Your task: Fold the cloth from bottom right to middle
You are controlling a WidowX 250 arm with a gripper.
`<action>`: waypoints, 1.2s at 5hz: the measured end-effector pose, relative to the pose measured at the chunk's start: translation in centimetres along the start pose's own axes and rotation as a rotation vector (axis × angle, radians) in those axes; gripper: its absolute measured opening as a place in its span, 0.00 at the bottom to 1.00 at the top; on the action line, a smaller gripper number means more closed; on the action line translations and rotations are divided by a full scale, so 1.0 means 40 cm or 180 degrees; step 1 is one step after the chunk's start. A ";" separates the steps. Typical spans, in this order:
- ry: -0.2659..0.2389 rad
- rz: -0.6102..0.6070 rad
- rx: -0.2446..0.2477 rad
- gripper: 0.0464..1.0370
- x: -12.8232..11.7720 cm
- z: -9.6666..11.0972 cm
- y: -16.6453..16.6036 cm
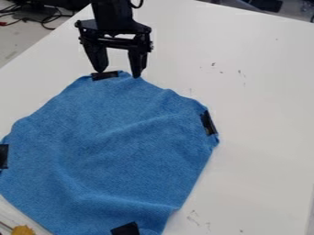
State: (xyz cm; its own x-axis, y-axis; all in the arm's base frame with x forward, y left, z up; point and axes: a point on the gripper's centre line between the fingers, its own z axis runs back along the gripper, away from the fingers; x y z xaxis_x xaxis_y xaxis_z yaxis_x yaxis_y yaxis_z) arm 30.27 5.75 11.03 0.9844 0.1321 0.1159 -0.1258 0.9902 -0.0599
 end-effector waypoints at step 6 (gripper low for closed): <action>-0.0522 0.0699 0.0193 0.96 -0.364 -0.170 -0.156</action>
State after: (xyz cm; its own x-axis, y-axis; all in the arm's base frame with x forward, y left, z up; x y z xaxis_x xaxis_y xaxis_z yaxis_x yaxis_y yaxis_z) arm 17.55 -2.67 2.99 0.9004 0.3444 0.2658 -0.3460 0.9373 -0.0424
